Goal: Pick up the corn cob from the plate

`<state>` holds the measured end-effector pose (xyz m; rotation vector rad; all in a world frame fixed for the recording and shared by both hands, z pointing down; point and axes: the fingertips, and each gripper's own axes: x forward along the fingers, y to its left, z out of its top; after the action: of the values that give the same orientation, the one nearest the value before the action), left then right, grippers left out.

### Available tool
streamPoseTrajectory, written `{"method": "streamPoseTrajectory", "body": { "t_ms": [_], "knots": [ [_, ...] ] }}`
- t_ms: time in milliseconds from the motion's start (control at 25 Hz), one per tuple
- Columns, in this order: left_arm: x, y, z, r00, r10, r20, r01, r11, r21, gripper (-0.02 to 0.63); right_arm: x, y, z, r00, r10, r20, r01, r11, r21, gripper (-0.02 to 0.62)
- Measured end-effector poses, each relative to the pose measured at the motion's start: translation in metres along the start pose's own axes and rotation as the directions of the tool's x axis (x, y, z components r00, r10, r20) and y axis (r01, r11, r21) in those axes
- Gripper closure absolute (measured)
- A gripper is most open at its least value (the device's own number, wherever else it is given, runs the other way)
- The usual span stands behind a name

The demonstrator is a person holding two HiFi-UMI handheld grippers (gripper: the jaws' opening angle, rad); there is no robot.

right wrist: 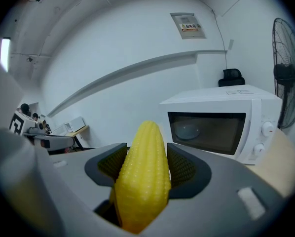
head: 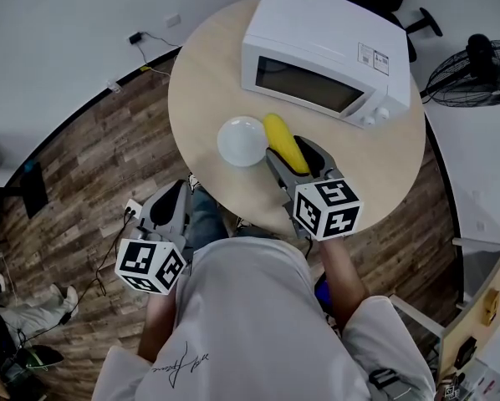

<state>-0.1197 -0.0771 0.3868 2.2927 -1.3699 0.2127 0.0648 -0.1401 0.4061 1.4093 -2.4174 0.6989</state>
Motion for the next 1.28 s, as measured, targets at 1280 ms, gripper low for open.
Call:
{"method": "streamPoseTrajectory", "body": {
  "t_ms": [1280],
  "knots": [
    [-0.014, -0.005, 0.017, 0.998, 0.012, 0.06, -0.009, 0.999, -0.045, 0.615, -0.044, 0.01, 0.011, 0.991, 0.107, 0.085, -0.104, 0.994, -0.041, 0.327]
  ]
}}
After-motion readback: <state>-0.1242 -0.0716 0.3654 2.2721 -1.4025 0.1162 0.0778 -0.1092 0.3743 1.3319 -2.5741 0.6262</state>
